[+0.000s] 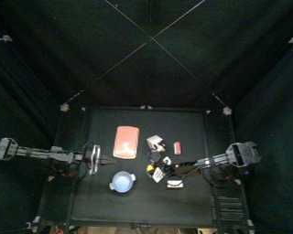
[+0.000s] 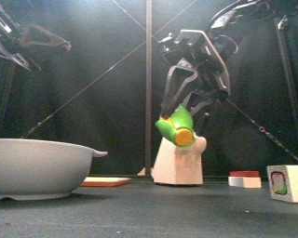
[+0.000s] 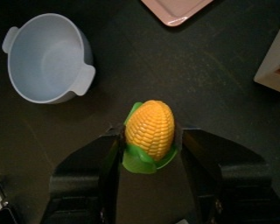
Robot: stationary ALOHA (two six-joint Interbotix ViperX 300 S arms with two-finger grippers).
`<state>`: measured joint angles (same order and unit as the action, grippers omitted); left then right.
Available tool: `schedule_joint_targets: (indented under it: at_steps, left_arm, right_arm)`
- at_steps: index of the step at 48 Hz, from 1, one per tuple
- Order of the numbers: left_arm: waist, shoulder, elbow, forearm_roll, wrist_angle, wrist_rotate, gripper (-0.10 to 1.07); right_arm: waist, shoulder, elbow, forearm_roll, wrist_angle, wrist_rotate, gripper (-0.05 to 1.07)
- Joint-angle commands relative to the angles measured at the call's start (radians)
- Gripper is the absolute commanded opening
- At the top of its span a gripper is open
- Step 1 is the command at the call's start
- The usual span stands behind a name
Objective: Remove corn husk
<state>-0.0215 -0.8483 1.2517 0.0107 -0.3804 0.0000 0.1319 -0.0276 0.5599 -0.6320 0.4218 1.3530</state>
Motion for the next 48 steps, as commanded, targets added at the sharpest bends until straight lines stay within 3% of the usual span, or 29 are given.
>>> schedule_joint_targets:
  at_steps: [1,15,22,31,43,48]
  left_arm:
    - [0.003,0.003,-0.012,0.002,-0.009,0.000,-0.03]
    - [0.003,0.003,-0.011,0.002,-0.009,0.000,-0.02]
    - [-0.003,0.005,-0.015,0.000,-0.015,-0.005,0.07]
    - [-0.018,0.038,-0.040,-0.012,-0.066,-0.009,0.40]
    - [-0.018,0.161,-0.075,-0.098,-0.149,-0.008,0.98]
    - [-0.018,0.210,-0.094,-0.104,-0.161,-0.006,1.06]
  right_arm:
    - [-0.003,-0.037,-0.017,-0.003,-0.006,-0.002,0.70]
    - [-0.032,-0.043,-0.058,-0.025,-0.008,0.006,0.70]
    - [-0.038,-0.043,-0.087,-0.072,-0.037,0.000,0.70]
    - [-0.041,-0.063,-0.117,-0.236,-0.127,0.006,0.70]
    - [-0.083,-0.084,-0.140,-0.428,-0.216,0.006,0.70]
    - [-0.107,-0.084,-0.144,-0.492,-0.232,0.008,0.70]
